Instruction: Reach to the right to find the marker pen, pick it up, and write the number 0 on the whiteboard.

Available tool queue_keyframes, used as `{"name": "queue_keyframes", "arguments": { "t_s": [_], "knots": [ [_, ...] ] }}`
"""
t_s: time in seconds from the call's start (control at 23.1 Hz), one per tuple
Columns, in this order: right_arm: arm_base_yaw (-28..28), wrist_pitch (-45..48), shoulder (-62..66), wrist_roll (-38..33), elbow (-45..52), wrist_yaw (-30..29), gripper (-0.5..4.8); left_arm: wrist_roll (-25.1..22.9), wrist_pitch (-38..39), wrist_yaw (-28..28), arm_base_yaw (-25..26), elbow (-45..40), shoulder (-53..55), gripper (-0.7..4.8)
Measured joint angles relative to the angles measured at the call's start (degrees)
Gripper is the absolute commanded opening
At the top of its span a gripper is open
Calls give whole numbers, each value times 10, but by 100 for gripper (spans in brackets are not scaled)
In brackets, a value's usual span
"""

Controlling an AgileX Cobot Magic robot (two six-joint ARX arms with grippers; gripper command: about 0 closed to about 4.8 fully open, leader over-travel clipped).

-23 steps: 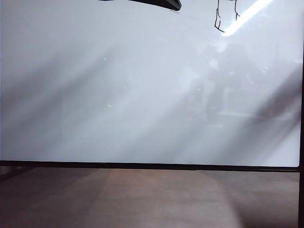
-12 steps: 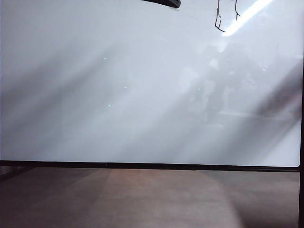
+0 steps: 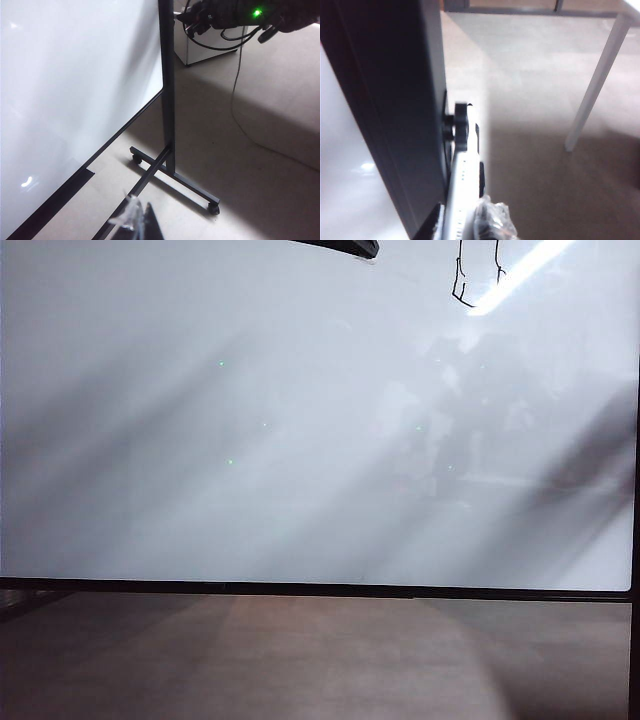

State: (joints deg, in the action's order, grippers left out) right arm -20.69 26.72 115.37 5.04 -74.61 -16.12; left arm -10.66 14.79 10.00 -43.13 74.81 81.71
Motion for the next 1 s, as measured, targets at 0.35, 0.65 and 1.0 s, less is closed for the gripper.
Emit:
{"name": "queue_keyframes", "arguments": {
  "t_s": [0.35, 0.65, 1.0],
  "knots": [
    [9, 6, 29, 2, -3, 27, -6, 0, 12, 0, 0, 0, 0, -5],
    [10, -9, 29, 15, -5, 41, -6, 0, 30, 0, 0, 0, 0, -5],
    [10, -5, 39, 19, -7, 40, -6, 0, 31, 0, 0, 0, 0, -5]
  ]
}}
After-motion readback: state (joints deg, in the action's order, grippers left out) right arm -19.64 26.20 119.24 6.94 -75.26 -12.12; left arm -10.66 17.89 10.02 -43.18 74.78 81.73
